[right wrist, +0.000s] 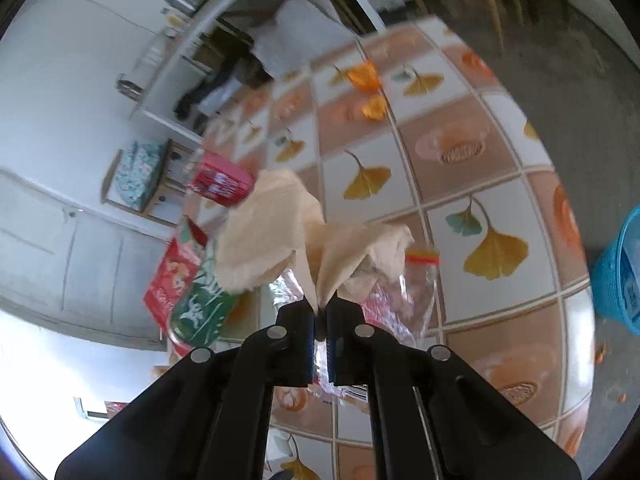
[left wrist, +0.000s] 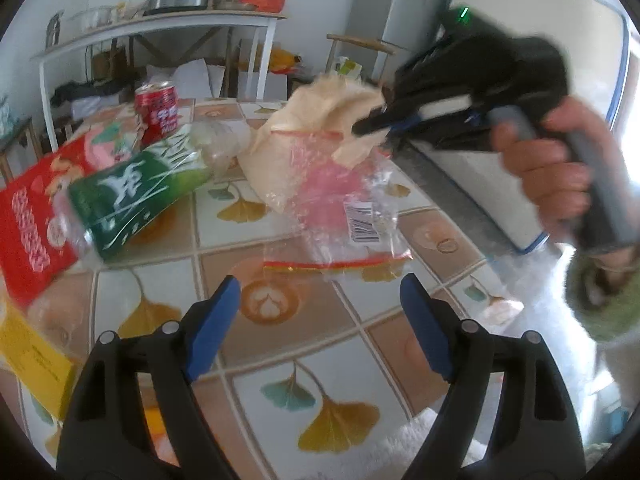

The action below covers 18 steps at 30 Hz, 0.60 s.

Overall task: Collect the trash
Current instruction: 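Close the right tool on the tan paper towel and lift it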

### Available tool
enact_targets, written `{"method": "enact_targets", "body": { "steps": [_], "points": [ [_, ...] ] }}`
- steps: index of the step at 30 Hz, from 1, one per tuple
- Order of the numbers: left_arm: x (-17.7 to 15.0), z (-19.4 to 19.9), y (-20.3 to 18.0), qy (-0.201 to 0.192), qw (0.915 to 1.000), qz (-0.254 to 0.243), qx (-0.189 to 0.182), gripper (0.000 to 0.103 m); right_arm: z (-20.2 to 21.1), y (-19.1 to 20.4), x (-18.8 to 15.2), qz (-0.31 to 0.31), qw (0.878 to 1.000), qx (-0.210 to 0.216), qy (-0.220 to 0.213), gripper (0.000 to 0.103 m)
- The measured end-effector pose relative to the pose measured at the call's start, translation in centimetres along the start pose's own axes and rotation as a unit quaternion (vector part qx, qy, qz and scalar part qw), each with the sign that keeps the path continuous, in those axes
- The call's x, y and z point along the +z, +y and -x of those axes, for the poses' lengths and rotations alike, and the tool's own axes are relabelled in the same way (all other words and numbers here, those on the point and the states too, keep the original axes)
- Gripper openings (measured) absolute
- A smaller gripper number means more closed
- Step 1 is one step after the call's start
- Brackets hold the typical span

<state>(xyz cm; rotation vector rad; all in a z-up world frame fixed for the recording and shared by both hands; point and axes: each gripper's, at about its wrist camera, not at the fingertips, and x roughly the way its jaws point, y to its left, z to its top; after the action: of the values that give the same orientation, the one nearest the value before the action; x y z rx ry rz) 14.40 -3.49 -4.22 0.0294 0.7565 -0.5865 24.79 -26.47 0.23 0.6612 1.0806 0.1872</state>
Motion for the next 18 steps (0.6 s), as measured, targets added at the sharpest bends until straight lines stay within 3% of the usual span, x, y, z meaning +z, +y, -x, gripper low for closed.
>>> {"method": "enact_targets", "body": {
  "steps": [4,13,18],
  "points": [
    [0.4,-2.3,-1.8,0.025,0.9991,-0.03,0.016,0.078,2.3,-0.4,-0.7,0.015,0.999,0.021,-0.025,0.005],
    [1.2,-5.1,-4.5,0.036,0.9937,-0.086,0.062,0.078,5.7,-2.3,-2.5,0.029,0.996,0.061,-0.054,0.005],
    [1.5,-3.4,-5.1,0.007,0.9938,-0.097,0.052,0.078,5.7,-4.1,-2.5,0.017,0.996,0.071,-0.052,0.005]
  ]
}}
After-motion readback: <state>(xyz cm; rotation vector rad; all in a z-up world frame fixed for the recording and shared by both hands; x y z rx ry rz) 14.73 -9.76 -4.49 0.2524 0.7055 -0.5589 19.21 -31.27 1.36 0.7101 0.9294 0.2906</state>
